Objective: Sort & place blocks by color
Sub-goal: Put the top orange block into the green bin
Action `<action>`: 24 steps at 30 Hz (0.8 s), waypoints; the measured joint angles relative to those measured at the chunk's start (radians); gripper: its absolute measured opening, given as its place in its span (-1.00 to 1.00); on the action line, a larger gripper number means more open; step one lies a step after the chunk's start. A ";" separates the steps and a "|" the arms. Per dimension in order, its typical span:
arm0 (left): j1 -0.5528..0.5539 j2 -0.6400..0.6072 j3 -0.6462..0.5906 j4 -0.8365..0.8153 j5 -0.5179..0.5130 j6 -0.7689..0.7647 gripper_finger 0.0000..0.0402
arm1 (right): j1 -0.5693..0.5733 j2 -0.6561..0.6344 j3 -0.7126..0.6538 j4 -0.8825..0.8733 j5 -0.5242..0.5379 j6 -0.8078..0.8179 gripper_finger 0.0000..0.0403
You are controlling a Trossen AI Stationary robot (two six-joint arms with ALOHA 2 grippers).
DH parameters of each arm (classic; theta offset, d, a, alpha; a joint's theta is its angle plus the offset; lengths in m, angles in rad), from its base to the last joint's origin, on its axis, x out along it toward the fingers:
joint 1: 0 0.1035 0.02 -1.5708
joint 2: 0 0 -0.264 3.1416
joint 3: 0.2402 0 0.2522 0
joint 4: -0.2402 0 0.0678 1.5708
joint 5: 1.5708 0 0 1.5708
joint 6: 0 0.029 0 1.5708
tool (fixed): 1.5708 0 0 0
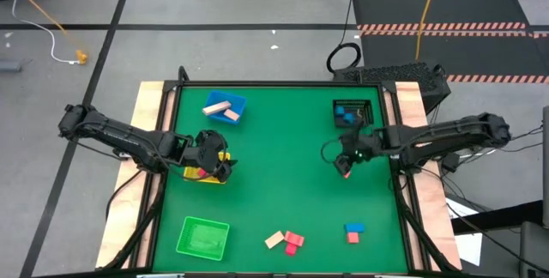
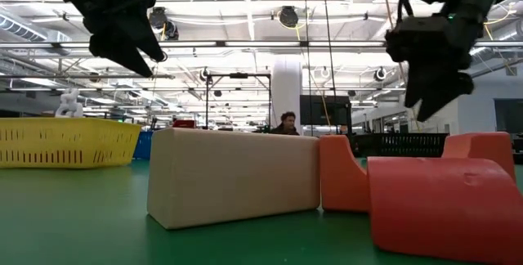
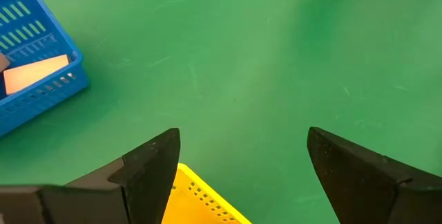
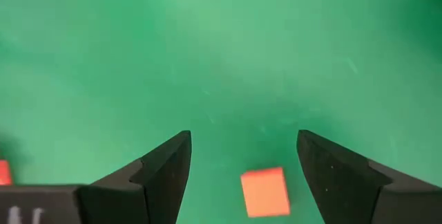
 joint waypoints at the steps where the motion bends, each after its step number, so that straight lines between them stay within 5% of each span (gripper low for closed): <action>1: 0.000 0.000 0.000 0.002 0.000 0.003 0.59 | 0.024 0.009 0.000 -0.011 0.018 0.023 0.26; 15: 0.000 0.000 0.000 0.006 -0.001 0.017 0.59 | 0.164 0.257 0.000 -0.045 0.046 0.124 0.26; 24: 0.000 0.000 0.000 0.005 -0.001 0.016 0.59 | 0.172 0.347 0.004 -0.039 -0.026 0.123 0.25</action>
